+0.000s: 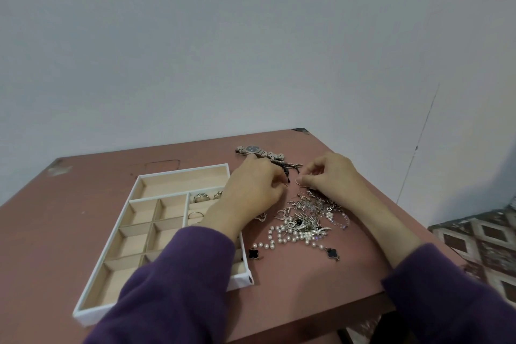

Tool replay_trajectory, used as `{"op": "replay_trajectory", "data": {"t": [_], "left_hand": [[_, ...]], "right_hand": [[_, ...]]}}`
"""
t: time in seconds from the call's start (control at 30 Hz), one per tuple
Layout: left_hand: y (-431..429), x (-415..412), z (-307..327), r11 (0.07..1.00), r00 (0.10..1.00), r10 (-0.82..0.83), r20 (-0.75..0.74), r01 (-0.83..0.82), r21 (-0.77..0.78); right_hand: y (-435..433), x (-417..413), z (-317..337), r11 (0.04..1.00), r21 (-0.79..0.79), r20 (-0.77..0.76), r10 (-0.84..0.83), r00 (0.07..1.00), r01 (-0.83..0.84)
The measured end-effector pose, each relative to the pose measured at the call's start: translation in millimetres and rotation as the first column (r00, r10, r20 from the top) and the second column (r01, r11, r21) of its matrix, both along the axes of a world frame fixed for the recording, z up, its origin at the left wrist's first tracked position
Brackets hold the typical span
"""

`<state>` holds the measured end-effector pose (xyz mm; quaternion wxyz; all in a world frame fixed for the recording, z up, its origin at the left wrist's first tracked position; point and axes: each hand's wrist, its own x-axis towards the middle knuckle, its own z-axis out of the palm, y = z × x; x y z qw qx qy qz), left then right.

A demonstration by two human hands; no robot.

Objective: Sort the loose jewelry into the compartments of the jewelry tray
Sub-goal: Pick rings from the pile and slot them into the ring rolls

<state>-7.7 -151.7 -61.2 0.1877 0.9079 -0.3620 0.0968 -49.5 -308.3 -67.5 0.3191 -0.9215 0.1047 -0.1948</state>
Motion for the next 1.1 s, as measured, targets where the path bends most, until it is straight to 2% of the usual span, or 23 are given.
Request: {"op": "replay_trajectory", "data": {"t": [0.17, 0.5, 0.7, 0.93, 1.1], "left_hand": [[0, 1, -1, 0.998, 1.0, -0.002, 0.015, 0.001, 0.064], [0, 2, -2, 0.999, 1.0, 0.012, -0.012, -0.012, 0.033], [0, 5, -4, 1.0, 0.996, 0.019, -0.086, -0.018, 0.02], [-1, -2, 3, 0.995, 0.995, -0.036, -0.089, 0.028, -0.091], [11, -6, 16, 0.968, 0.991, -0.017, -0.13, -0.016, -0.25]], "right_hand": [[-1, 1, 3, 0.998, 0.063, 0.065, -0.026, 0.998, 0.022], [0, 0, 3, 0.997, 0.074, 0.097, -0.026, 0.995, 0.019], [1, -1, 2, 0.995, 0.099, 0.106, -0.019, 0.994, 0.008], [1, -1, 2, 0.985, 0.172, 0.116, -0.015, 0.993, -0.006], [4, -10, 5, 0.977, 0.211, 0.117, 0.011, 0.993, -0.036]]}}
